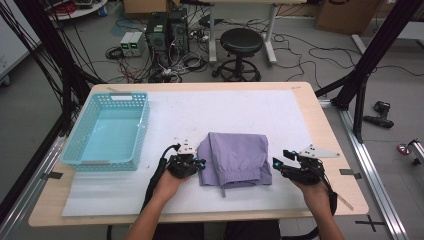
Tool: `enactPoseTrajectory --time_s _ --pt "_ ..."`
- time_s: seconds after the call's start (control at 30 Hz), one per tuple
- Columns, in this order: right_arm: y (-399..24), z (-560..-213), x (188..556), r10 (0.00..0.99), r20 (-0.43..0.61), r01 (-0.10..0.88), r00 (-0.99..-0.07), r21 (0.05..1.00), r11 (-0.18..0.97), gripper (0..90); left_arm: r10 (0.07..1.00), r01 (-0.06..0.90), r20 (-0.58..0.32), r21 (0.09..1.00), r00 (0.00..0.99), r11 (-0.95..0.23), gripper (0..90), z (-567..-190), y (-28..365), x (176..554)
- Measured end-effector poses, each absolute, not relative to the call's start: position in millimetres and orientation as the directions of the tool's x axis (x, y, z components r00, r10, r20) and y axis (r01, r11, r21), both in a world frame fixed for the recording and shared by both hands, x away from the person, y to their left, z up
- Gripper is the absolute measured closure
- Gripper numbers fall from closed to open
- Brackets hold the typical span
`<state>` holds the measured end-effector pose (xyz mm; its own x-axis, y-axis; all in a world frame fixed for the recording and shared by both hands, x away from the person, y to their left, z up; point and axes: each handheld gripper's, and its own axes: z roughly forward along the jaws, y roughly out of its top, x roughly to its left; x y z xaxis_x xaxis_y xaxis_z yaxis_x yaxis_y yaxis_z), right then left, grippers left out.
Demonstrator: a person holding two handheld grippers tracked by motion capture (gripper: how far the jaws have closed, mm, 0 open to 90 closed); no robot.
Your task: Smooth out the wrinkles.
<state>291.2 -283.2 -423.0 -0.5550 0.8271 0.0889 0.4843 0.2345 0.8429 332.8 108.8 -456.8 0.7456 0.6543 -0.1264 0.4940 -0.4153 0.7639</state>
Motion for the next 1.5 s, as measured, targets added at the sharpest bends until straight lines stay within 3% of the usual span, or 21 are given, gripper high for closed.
enactPoseTrajectory --time_s 0.1,0.27,0.5,0.7,0.8,0.97,1.2,1.3,1.5 --pt "-284 -423 292 0.828 0.089 0.482 -0.554 0.845 0.232 44.0 0.673 0.5 -0.109 0.757 0.731 -0.421 89.8 -456 114 333" --pt "-276 -423 292 0.811 0.093 0.48 -0.577 0.843 0.245 49.5 0.679 0.495 -0.152 0.797 0.719 -0.346 89.0 -456 128 331" --pt "-237 -424 302 0.704 0.08 0.438 -0.706 0.83 0.345 68.8 0.692 0.416 -0.216 0.9 0.689 -0.134 63.1 -443 149 333" --pt "-214 -442 304 0.656 0.027 0.453 -0.754 0.744 0.49 69.2 0.715 0.345 -0.203 0.937 0.669 -0.057 49.6 -430 164 332" --pt "-213 -445 301 0.644 0.037 0.458 -0.764 0.735 0.5 68.8 0.722 0.333 -0.203 0.942 0.661 -0.04 42.6 -428 168 332" --pt "-230 -426 294 0.679 0.082 0.427 -0.729 0.83 0.359 50.5 0.718 0.311 -0.203 0.95 0.665 -0.019 20.7 -423 171 330" --pt "-273 -404 289 0.8 0.004 0.381 -0.6 0.881 0.281 33.6 0.716 0.258 -0.153 0.966 0.681 -0.038 20.2 -408 177 329" --pt "-286 -399 288 0.84 -0.009 0.382 -0.542 0.888 0.256 20.9 0.717 0.221 -0.123 0.974 0.686 -0.044 20.4 -405 178 327" --pt "-306 -398 286 0.873 -0.034 0.387 -0.487 0.887 0.251 20.5 0.729 0.238 -0.141 0.971 0.67 -0.031 19.4 -402 183 324"
